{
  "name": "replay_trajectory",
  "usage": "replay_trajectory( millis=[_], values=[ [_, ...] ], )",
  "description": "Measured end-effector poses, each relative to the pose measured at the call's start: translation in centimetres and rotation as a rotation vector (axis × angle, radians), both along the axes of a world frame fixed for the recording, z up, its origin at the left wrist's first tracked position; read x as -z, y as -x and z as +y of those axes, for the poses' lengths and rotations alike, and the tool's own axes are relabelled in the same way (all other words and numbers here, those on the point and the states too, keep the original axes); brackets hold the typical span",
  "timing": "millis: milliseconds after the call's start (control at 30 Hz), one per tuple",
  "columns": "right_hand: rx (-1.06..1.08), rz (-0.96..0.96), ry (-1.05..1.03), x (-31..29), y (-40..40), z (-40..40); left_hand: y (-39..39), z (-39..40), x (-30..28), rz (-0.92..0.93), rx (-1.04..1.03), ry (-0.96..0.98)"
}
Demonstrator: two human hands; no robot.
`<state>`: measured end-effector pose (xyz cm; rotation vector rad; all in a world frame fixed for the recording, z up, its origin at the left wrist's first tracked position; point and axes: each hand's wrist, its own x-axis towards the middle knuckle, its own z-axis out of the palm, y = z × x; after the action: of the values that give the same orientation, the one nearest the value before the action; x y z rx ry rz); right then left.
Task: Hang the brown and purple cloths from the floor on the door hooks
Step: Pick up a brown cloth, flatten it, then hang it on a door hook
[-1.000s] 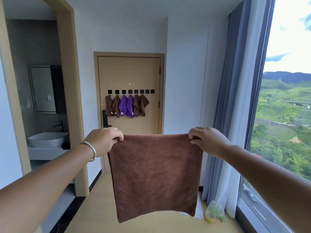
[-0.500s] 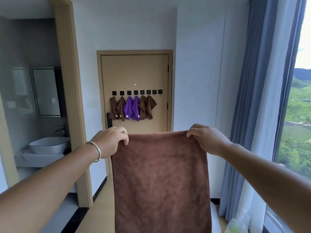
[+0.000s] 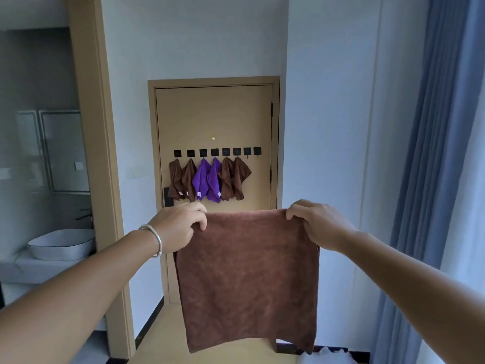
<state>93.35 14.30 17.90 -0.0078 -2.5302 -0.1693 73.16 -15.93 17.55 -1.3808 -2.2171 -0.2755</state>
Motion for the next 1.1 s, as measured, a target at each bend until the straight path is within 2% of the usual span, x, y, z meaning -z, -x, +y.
replay_trajectory(
  millis=[367, 500, 600, 767, 967, 1100],
  values=[
    [0.049, 0.044, -0.027, 0.5, 16.4, 9.8, 18.2, 10.7, 0.7, -0.022, 0.05, -0.019],
    [0.085, 0.085, -0.058, 0.0, 23.5, 12.5, 25.8, 14.4, 0.4, 0.079, 0.055, -0.034],
    [0.092, 0.085, 0.012, -0.2, 29.1, 14.2, 30.9, 17.0, 0.2, 0.145, 0.111, -0.057],
    [0.112, 0.074, 0.121, 0.5, 37.3, 17.5, 38.8, 20.6, 0.3, 0.02, 0.112, -0.094],
    [0.03, 0.006, -0.043, 0.7, 47.0, 21.2, 45.7, 25.8, 0.6, 0.01, 0.09, 0.009],
    [0.0, 0.014, -0.045, 0.9, 54.4, 25.0, 51.0, 30.2, 0.6, -0.053, 0.06, 0.037]
  ],
)
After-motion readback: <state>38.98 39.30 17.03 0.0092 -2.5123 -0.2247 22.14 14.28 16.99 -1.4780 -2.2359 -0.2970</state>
